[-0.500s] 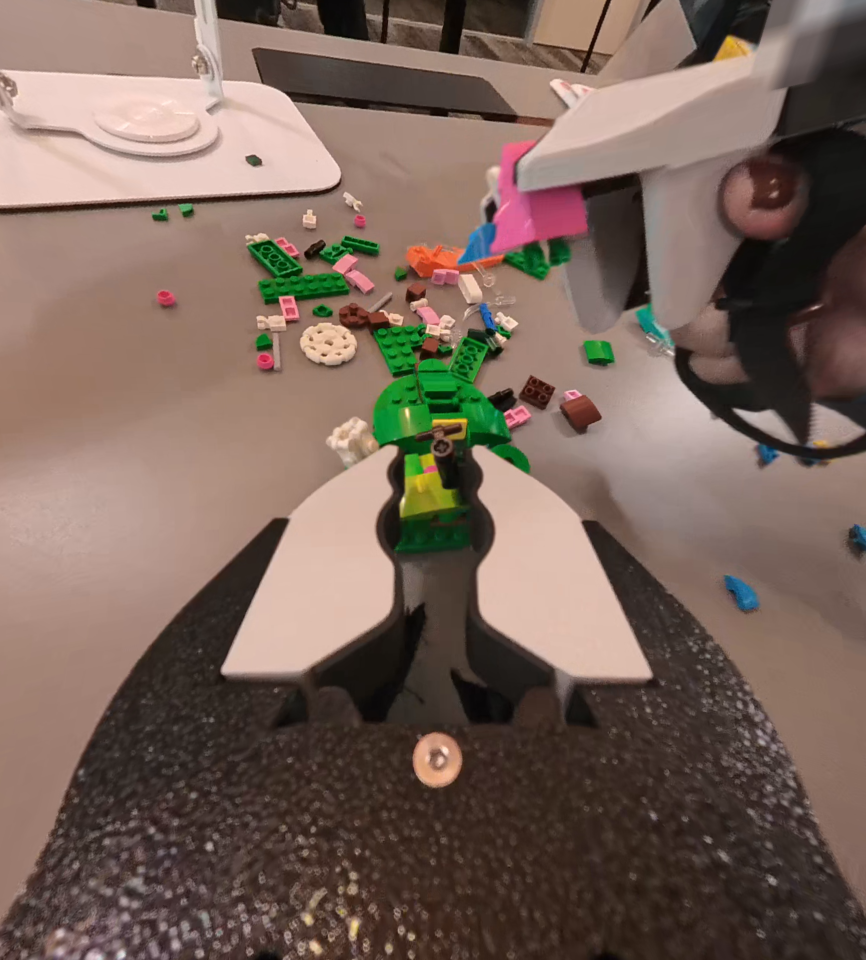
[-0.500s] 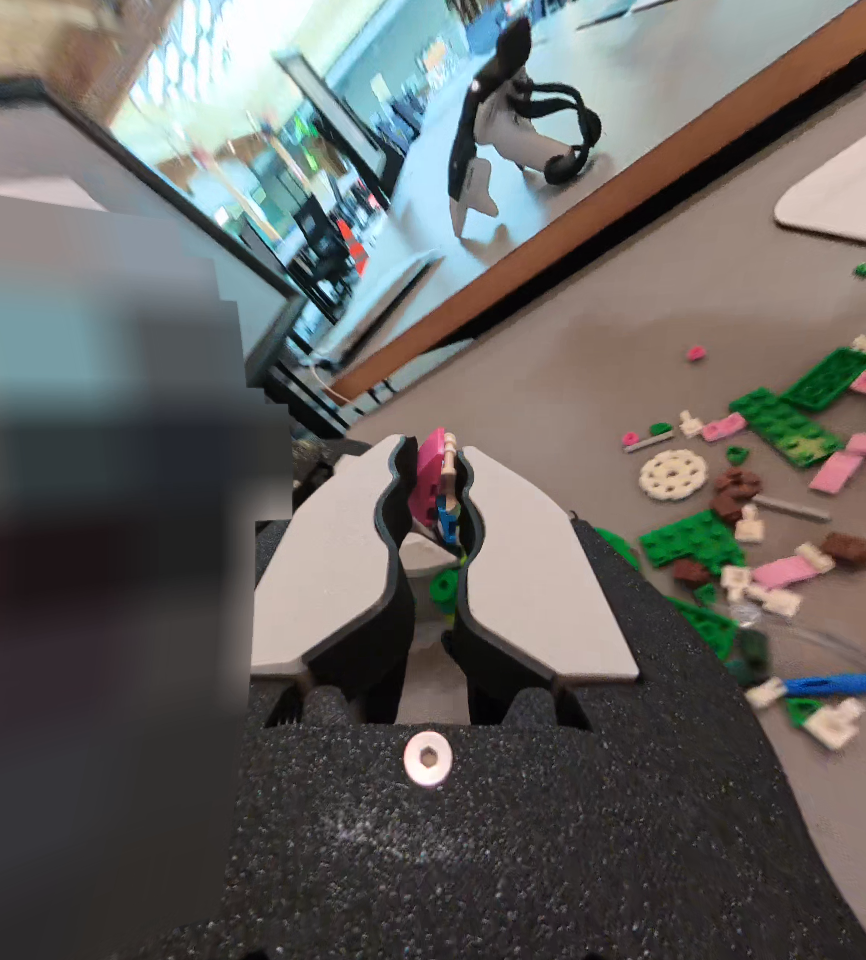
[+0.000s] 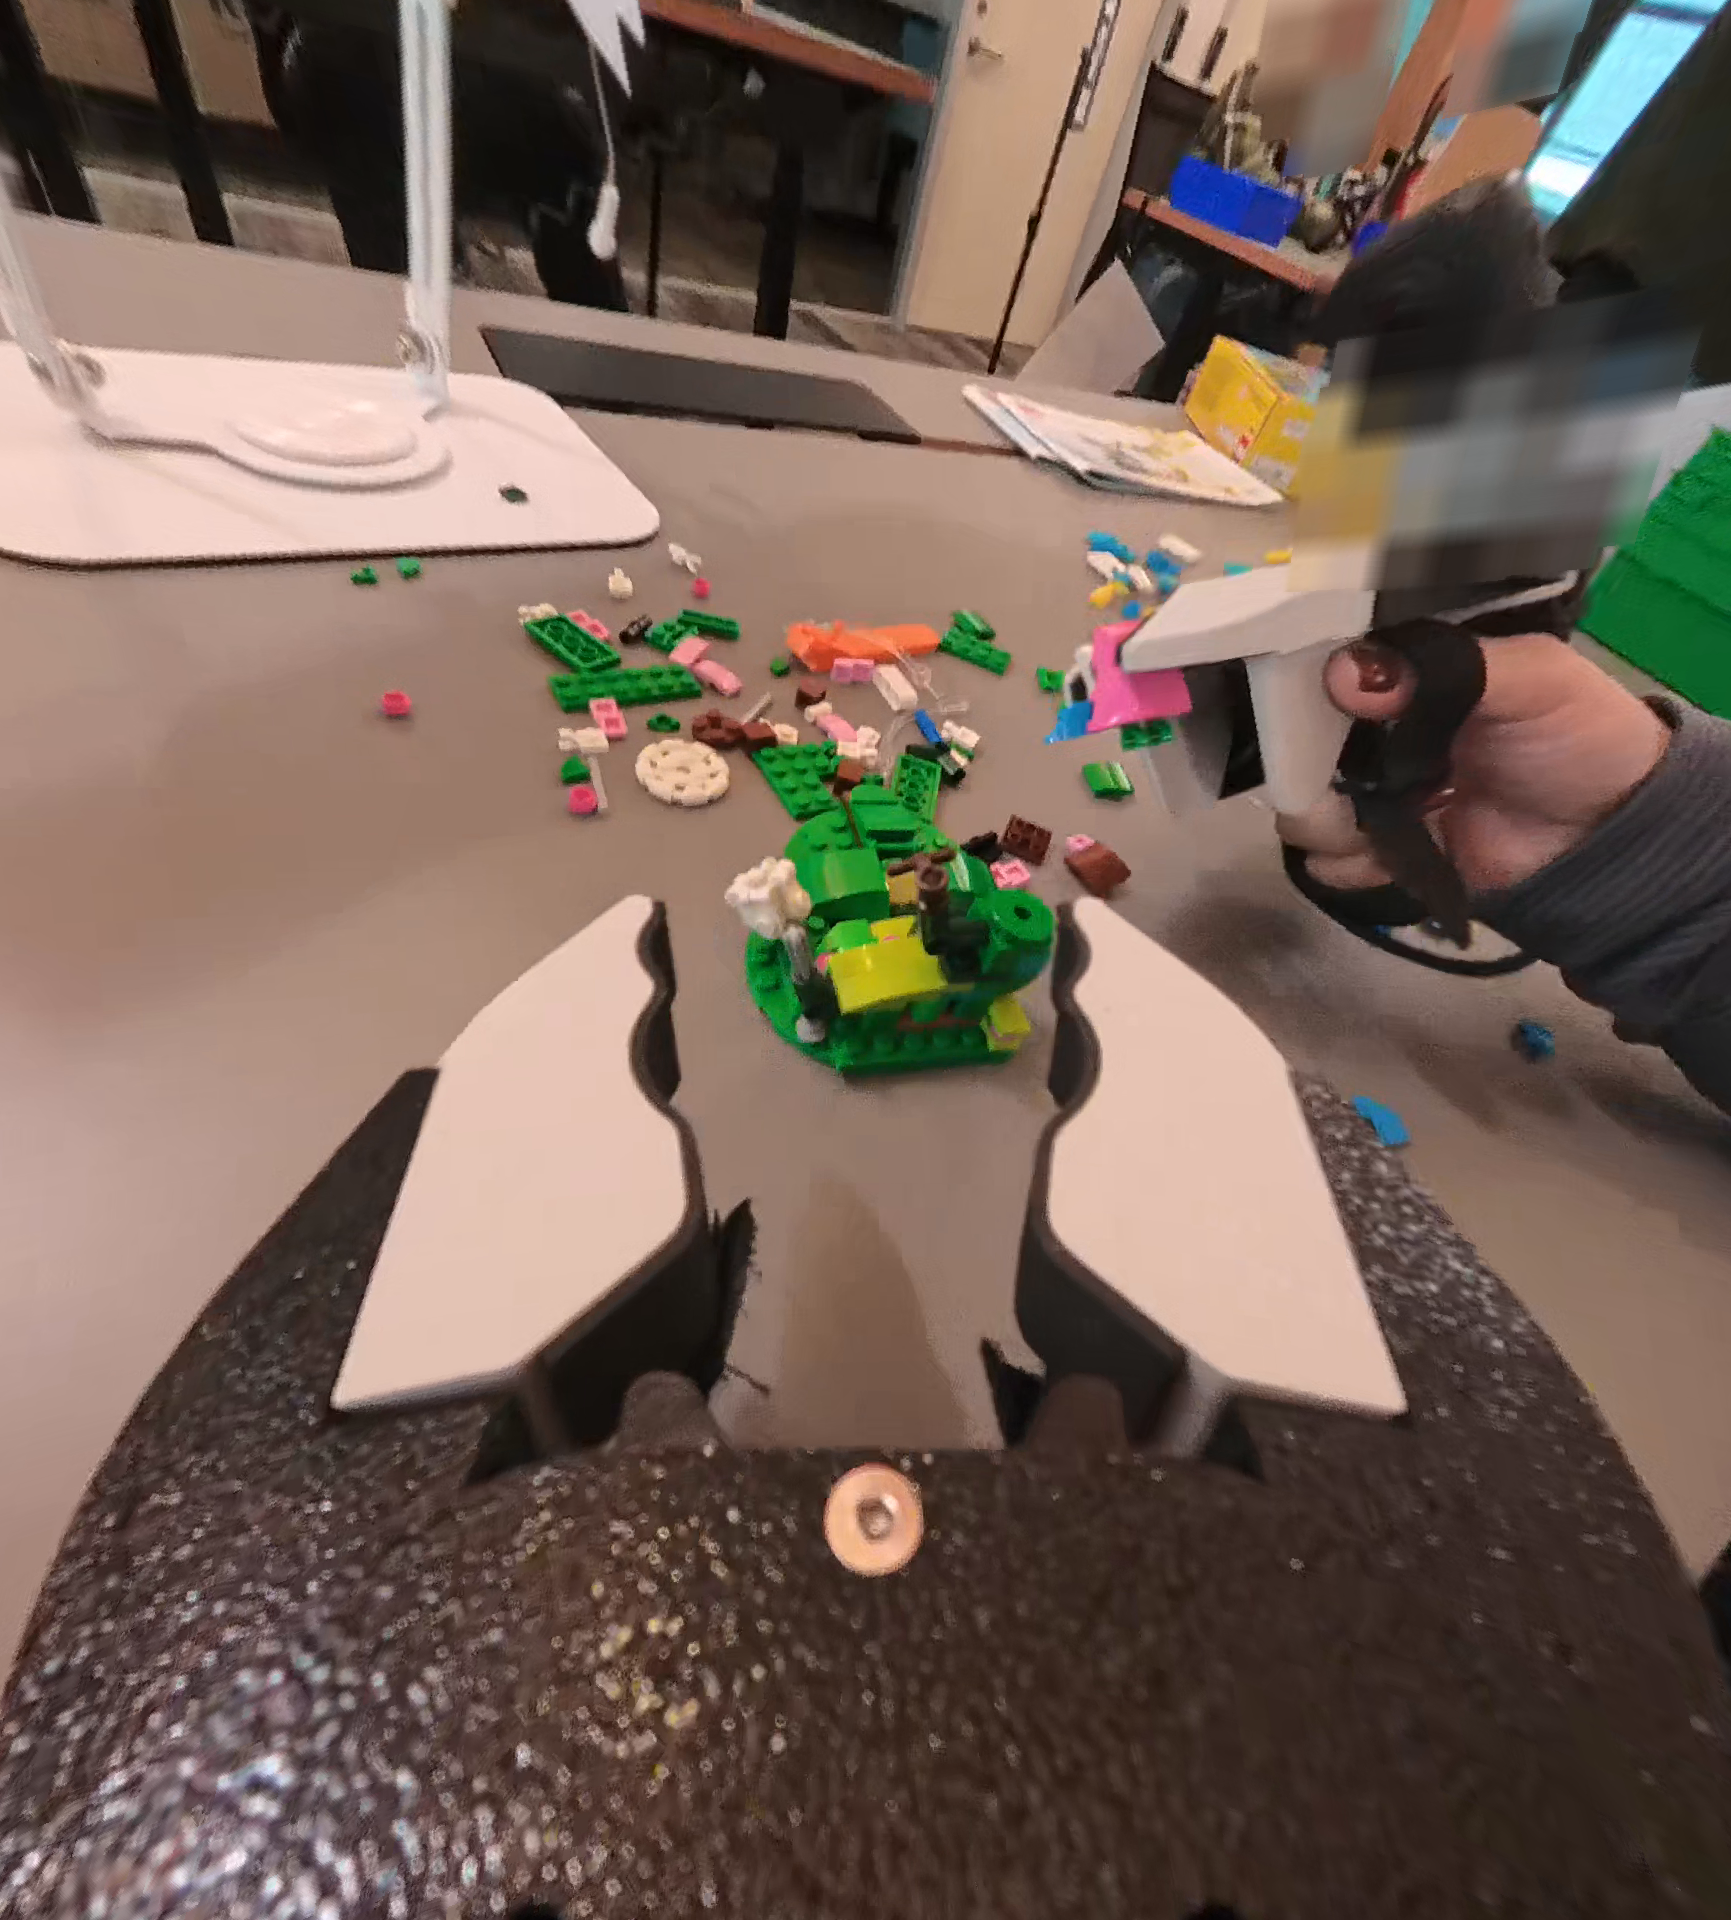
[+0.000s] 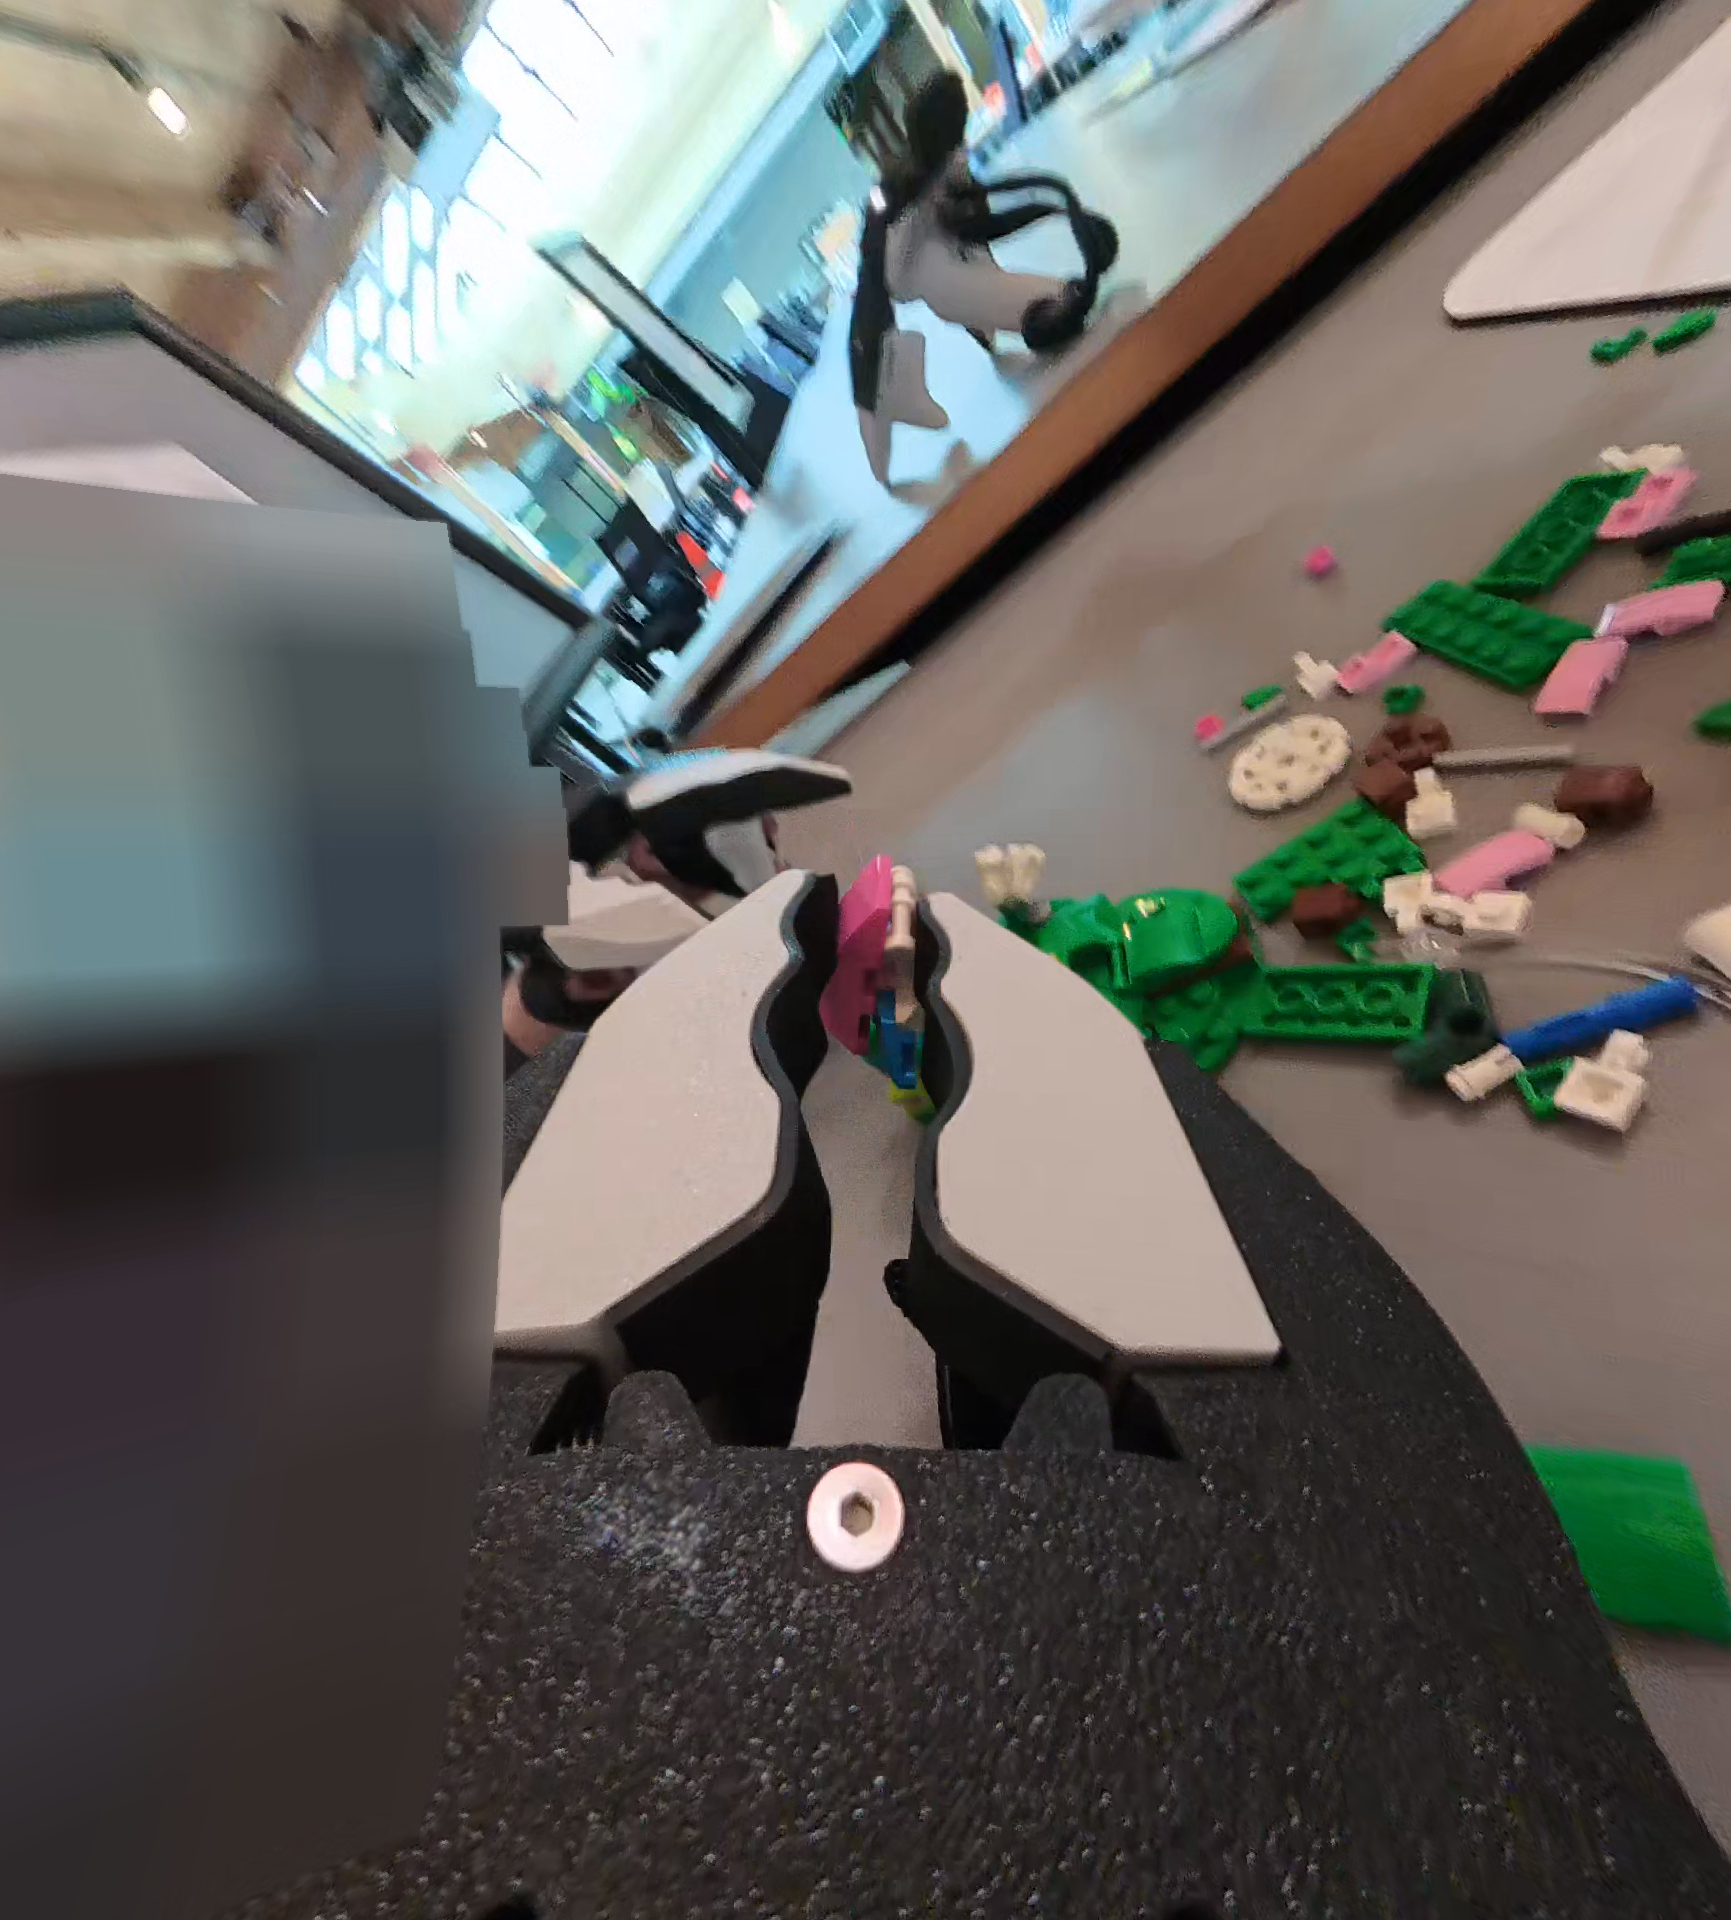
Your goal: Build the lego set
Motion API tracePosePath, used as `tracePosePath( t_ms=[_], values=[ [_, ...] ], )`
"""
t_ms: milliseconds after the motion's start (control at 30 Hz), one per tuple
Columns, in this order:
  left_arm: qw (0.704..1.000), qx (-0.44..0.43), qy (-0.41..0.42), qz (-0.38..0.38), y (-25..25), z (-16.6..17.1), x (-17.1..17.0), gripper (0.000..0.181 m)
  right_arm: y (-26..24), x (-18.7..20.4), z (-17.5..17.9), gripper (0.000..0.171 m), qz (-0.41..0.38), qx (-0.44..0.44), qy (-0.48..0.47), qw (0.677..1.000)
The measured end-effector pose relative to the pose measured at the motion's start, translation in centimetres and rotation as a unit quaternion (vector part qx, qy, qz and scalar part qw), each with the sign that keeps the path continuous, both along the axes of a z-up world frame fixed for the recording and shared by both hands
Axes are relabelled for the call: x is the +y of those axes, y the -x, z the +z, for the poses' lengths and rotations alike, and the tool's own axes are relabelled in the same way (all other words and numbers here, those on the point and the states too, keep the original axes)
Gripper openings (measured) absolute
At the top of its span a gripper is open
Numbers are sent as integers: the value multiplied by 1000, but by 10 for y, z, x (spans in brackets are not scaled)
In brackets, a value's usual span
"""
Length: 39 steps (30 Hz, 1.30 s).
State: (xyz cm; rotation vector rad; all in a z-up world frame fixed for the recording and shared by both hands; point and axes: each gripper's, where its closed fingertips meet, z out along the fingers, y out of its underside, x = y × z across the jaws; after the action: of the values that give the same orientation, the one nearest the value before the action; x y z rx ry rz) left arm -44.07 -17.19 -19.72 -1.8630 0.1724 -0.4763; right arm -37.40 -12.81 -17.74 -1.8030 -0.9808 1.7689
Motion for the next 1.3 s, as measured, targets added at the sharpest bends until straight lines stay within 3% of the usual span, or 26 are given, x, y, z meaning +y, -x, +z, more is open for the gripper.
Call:
tracePosePath(
  t_ms=[33,167,467,700,833,933,1033,1167,1300],
  values=[
    [1000,-3,9,-13,-3,-3,-1,75,-1,-3,-4,14,3,-13,-13,1000],
    [997,-2,54,-58,-22,-17,1,86,-2,-9,-1,14,8,-18,-52,998],
    [986,16,128,-110,-50,-37,-7,86,-14,-9,10,14,10,23,-98,995],
    [964,-10,138,-226,-81,-30,-31,66,-24,0,15,14,-6,36,-123,992],
    [975,-29,73,-206,-69,-14,-23,52,-27,3,11,14,-12,22,-135,990],
    [989,-18,7,-147,-50,-1,-11,55,-27,-1,5,14,1,7,-147,989],
    [997,-6,-57,-58,-26,13,1,55,-28,-19,-15,14,69,-54,-174,981],
    [995,-10,-103,11,-8,25,6,53,-38,-46,-59,14,174,-177,-243,938],
    [992,-1,-120,38,-2,27,8,52,-41,-66,-68,14,227,-188,-199,935]
  ],
)
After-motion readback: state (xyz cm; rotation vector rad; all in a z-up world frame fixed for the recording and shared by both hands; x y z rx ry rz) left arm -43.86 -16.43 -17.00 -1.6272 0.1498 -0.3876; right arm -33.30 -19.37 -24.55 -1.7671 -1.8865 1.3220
